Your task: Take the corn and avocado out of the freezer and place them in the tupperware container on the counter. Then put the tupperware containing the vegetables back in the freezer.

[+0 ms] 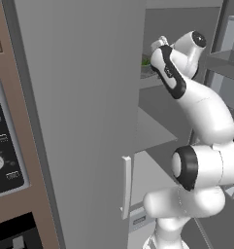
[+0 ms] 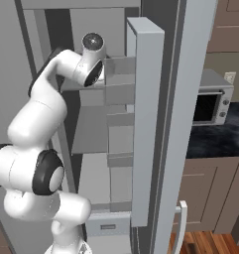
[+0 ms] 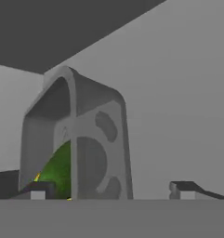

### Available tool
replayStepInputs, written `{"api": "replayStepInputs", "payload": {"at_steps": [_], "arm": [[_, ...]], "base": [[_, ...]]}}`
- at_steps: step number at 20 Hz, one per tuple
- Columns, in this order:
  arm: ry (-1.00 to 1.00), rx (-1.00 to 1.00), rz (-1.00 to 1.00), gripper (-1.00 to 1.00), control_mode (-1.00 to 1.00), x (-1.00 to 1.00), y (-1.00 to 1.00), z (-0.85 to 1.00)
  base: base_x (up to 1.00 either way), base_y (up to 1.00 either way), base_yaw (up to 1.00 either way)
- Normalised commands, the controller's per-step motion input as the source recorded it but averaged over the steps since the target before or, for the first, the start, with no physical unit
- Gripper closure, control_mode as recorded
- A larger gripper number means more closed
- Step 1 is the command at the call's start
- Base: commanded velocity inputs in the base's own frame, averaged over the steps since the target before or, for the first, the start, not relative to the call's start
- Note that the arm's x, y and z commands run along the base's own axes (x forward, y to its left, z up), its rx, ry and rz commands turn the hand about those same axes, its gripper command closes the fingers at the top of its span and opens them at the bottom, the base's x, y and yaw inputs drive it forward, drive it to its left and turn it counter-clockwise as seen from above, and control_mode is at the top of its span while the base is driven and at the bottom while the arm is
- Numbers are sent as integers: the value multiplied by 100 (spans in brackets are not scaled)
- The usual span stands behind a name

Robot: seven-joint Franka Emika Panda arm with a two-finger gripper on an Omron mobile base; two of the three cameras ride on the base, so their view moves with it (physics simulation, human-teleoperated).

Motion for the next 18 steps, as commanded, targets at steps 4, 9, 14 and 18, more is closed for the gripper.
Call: {"api": "replayStepInputs", "payload": {"at_steps": [4,9,14,18], "arm": [[-31,0,0,-100,-100,-64,0,21],[-24,0,0,-100,-100,-97,0,48],[-16,0,0,-100,-100,-100,0,79],[-10,0,-5,-100,-100,-100,0,68]], "base": [[0,0,0],[0,0,0],[0,0,0],[0,0,0]]}}
